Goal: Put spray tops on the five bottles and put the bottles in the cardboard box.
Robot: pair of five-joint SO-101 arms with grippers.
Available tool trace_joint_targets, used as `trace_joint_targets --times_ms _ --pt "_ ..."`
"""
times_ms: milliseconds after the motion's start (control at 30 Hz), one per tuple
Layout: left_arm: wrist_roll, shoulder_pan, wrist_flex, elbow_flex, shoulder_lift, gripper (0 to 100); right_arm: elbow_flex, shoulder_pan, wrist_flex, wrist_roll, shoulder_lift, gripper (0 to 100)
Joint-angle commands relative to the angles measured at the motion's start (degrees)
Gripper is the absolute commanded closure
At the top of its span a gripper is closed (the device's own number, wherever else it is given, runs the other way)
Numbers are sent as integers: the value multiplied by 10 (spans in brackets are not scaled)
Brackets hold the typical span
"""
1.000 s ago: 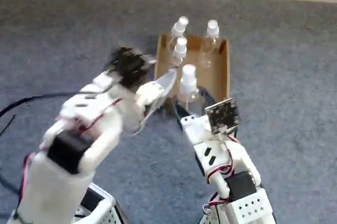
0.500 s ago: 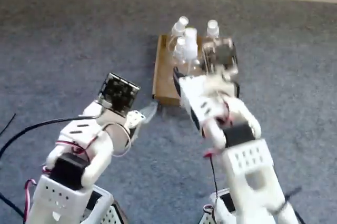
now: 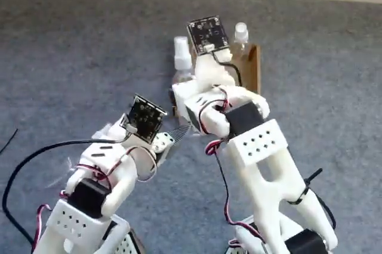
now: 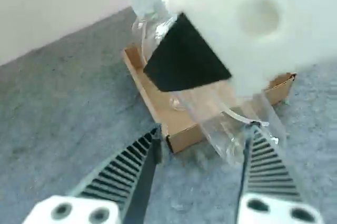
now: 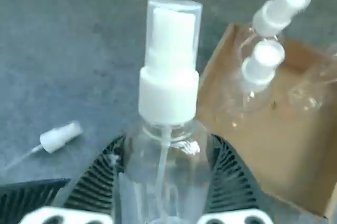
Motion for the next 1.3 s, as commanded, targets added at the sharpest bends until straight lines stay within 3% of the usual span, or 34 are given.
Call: trace_joint_targets --times_ms 0,200,300,467,600,867,1000,1267 --pt "-12 -34 -34 4 -4 769 -58 -8 59 -3 -3 995" --pt "-25 -36 -37 20 -4 769 -77 -7 84 -1 -3 995" --pt "-25 -37 -34 21 -9 769 -76 2 84 40 -3 995" --pt "-25 -39 -20 22 -9 769 -76 153 64 127 -3 995" --pt "-26 -42 -18 22 -9 769 -69 248 -55 164 5 995" --pt "-26 -105 -30 36 -9 769 104 264 -340 191 72 995" --pt "-26 -109 -40 37 -5 769 152 267 -405 154 101 995" --pt "-26 -120 -41 37 -7 769 157 247 -463 150 181 995"
